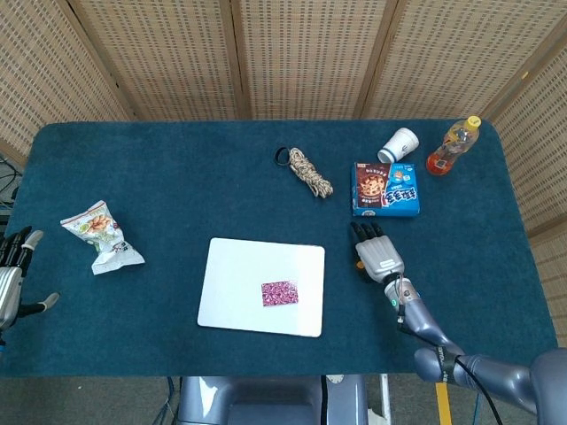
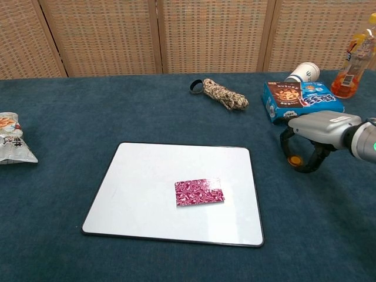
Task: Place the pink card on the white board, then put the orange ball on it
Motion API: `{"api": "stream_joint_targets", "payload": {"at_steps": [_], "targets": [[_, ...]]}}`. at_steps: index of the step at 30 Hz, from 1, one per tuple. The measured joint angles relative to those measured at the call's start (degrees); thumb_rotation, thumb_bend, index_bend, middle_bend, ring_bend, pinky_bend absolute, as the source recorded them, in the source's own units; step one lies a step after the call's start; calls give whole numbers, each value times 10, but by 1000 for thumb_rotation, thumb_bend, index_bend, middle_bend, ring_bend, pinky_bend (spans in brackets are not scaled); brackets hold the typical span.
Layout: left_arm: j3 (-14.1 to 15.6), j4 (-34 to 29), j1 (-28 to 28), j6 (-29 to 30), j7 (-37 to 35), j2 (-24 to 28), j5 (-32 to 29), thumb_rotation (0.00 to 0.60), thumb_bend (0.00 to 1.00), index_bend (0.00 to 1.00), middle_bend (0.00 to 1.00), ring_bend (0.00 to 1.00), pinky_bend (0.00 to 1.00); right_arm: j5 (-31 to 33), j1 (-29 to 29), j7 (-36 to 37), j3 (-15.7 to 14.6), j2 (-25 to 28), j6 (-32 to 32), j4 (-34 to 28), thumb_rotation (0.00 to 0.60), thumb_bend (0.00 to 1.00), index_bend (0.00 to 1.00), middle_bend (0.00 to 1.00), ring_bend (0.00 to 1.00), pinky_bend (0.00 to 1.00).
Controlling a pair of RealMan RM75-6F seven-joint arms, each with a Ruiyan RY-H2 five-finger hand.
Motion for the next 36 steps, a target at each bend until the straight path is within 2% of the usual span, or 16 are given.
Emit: {"api": "stream_joint_targets", "payload": {"at_steps": [7,15,24,36], "targets": [[0,-1,-1,-1,-1,1,0,600,0,0,0,0,0,-13,11,-35,8,23,21,-94,600,363,509,0,0,0],[1,1,-3,-5,-3,1,0,600,0,0,0,0,0,11,39,-141,8,7,45,-169,600,363,509,0,0,0],[0,5,-3,-10,-17,5,-2,600,0,0,0,0,0,78,93,-259,12,-67,69,-180,600,363,509,0,0,0],[-1,9,-3,-18,-44,13,-6,600,0,0,0,0,0,133,154,-354,12,-145,90,-142,600,363,509,0,0,0]]}}
